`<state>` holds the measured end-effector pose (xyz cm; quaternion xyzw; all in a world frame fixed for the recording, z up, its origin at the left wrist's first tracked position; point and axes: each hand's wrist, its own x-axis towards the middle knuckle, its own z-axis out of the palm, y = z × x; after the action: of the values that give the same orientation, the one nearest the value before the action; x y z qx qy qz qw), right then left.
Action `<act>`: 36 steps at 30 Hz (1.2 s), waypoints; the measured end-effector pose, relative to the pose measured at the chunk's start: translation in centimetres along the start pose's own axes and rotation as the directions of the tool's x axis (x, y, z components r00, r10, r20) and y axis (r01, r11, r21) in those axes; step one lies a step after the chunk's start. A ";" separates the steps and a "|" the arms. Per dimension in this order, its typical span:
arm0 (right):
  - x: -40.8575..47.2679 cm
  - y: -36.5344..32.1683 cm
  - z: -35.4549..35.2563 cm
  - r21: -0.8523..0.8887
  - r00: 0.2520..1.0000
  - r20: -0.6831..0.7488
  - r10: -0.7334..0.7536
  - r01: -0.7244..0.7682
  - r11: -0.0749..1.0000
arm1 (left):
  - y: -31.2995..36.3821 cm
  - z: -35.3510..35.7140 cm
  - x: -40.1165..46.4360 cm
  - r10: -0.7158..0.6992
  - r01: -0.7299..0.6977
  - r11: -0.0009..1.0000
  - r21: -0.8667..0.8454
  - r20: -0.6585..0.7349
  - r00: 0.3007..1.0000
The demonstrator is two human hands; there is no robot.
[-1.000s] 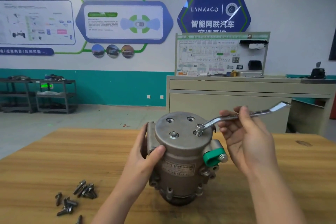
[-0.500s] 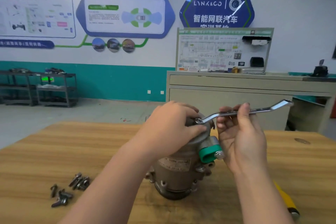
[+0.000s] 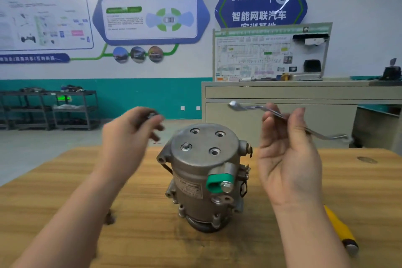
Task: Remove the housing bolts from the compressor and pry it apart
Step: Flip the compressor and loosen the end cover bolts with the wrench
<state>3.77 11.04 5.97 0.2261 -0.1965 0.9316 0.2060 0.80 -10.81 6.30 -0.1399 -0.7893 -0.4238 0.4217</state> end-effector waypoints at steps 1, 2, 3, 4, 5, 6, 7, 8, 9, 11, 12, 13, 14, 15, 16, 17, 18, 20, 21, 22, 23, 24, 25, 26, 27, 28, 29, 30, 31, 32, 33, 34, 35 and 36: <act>-0.2 0.4 0.0 -0.118 0.997 0.053 -0.058 0.064 0.991 | -2.4 -1.1 0.0 -0.116 0.117 0.988 0.101 -0.009 0.993; -0.6 0.8 0.1 -0.234 0.986 0.125 -0.108 0.136 0.963 | -4.8 -2.1 -0.1 -0.242 0.236 0.939 0.252 -0.008 0.970; -1.0 1.5 0.2 -0.341 0.967 0.210 -0.148 0.214 0.915 | -7.5 -2.9 -0.5 -0.362 0.330 0.855 0.401 0.006 0.932; -1.4 2.2 0.2 -0.434 0.941 0.295 -0.166 0.286 0.854 | -9.8 -3.5 -1.1 -0.460 0.386 0.770 0.508 0.023 0.888; -1.7 2.8 0.0 -0.513 0.911 0.376 -0.168 0.355 0.781 | -11.7 -3.8 -1.9 -0.532 0.415 0.703 0.577 0.039 0.846; -2.1 3.5 -0.3 -0.581 0.880 0.450 -0.153 0.419 0.698 | -13.3 -3.9 -2.7 -0.585 0.433 0.652 0.622 0.050 0.810; -2.4 4.0 -0.6 -0.634 0.848 0.513 -0.136 0.480 0.606 | -14.5 -3.9 -3.5 -0.622 0.447 0.614 0.651 0.050 0.782; -2.6 4.4 -0.8 -0.669 0.824 0.553 -0.123 0.528 0.523 | -15.6 -3.9 -4.2 -0.644 0.453 0.584 0.674 0.045 0.764; -2.7 4.8 -1.0 -0.683 0.809 0.572 -0.132 0.559 0.470 | -16.4 -3.9 -4.8 -0.654 0.452 0.559 0.695 0.035 0.756; -2.9 5.3 -1.2 -0.658 0.797 0.580 -0.167 0.579 0.481 | -17.3 -4.0 -5.4 -0.662 0.443 0.520 0.730 0.018 0.749; -2.9 5.4 -1.2 -0.642 0.785 0.590 -0.190 0.598 0.480 | -17.6 -4.0 -5.5 -0.668 0.438 0.504 0.744 0.014 0.744; -2.9 5.5 -1.2 -0.633 0.769 0.603 -0.211 0.623 0.460 | -17.8 -4.0 -5.6 -0.678 0.443 0.488 0.752 0.007 0.735; -2.9 5.6 -1.2 -0.629 0.757 0.613 -0.225 0.640 0.441 | -18.0 -4.0 -5.6 -0.690 0.450 0.473 0.757 0.002 0.724; -2.9 5.6 -1.2 -0.631 0.752 0.614 -0.238 0.649 0.425 | -18.1 -3.9 -5.6 -0.697 0.450 0.462 0.764 -0.001 0.717; -2.9 5.6 -1.2 -0.633 0.754 0.608 -0.249 0.650 0.420 | -18.2 -3.9 -5.6 -0.697 0.444 0.455 0.771 -0.002 0.717; -2.9 5.5 -1.2 -0.636 0.758 0.597 -0.263 0.647 0.421 | -18.2 -3.9 -5.6 -0.698 0.439 0.448 0.778 -0.002 0.716; -2.9 5.4 -1.2 -0.637 0.761 0.586 -0.280 0.646 0.421 | -18.0 -3.9 -5.6 -0.704 0.440 0.443 0.781 -0.001 0.711; -2.8 5.3 -1.2 -0.638 0.759 0.575 -0.306 0.650 0.413 | -17.6 -3.8 -5.6 -0.721 0.452 0.433 0.780 -0.001 0.693; -2.8 5.3 -1.2 -0.634 0.759 0.573 -0.310 0.650 0.419 | -17.0 -3.6 -5.6 -0.735 0.460 0.415 0.785 -0.009 0.678; -2.8 5.3 -1.2 -0.631 0.759 0.573 -0.310 0.650 0.424 | -16.2 -3.4 -5.6 -0.733 0.455 0.387 0.802 -0.032 0.679; -2.7 5.2 -1.2 -0.627 0.754 0.578 -0.312 0.655 0.422 | -15.0 -3.1 -5.5 -0.693 0.436 0.398 0.807 -0.047 0.719; -2.7 5.2 -1.3 -0.624 0.750 0.583 -0.314 0.660 0.419 | -13.5 -2.5 -5.2 -0.602 0.419 0.498 0.759 -0.045 0.797; -2.6 5.1 -1.3 -0.621 0.750 0.581 -0.317 0.660 0.423 | -11.6 -1.8 -4.7 -0.471 0.381 0.674 0.633 -0.029 0.882; -2.6 5.1 -1.2 -0.623 0.761 0.566 -0.319 0.647 0.439 | -9.4 -1.1 -3.9 -0.343 0.313 0.852 0.419 -0.003 0.939; -2.5 5.0 -1.2 -0.630 0.779 0.536 -0.324 0.625 0.460 | -7.1 -0.3 -3.0 -0.243 0.234 0.958 0.165 0.038 0.969; -2.5 4.9 -1.2 -0.641 0.801 0.496 -0.334 0.598 0.482 | -5.2 0.7 -2.0 -0.188 0.194 0.980 -0.041 0.107 0.976; -2.4 4.8 -1.3 -0.649 0.820 0.451 -0.351 0.572 0.501 | -3.6 1.6 -1.1 -0.174 0.209 0.962 -0.177 0.195 0.965; -2.3 4.7 -1.3 -0.655 0.831 0.410 -0.376 0.555 0.513 | -2.3 2.4 -0.4 -0.170 0.243 0.937 -0.250 0.283 0.944; -2.2 4.5 -1.4 -0.661 0.829 0.380 -0.411 0.554 0.506 | -1.4 3.0 -0.1 -0.165 0.273 0.924 -0.268 0.365 0.916; -2.2 4.4 -1.4 -0.667 0.811 0.368 -0.454 0.571 0.479 | -0.9 3.6 0.0 -0.151 0.282 0.922 -0.263 0.427 0.892; -2.2 4.3 -1.4 -0.673 0.783 0.373 -0.498 0.598 0.436 | -0.6 4.0 -0.2 -0.141 0.284 0.923 -0.260 0.458 0.878; -2.2 4.2 -1.3 -0.671 0.749 0.392 -0.535 0.630 0.390 | -0.3 4.3 -0.4 -0.146 0.289 0.922 -0.259 0.459 0.876; -2.2 4.1 -1.3 -0.661 0.713 0.418 -0.563 0.663 0.350 | -0.1 4.4 -0.8 -0.160 0.294 0.922 -0.252 0.445 0.881; -2.2 3.8 -1.4 -0.648 0.678 0.446 -0.584 0.695 0.312 | 0.4 4.5 -1.3 -0.168 0.283 0.932 -0.227 0.424 0.890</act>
<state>3.24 7.80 2.71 0.2306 -0.4853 0.5712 0.6206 -0.68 -6.86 4.24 -0.1882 -0.8004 -0.5413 0.1758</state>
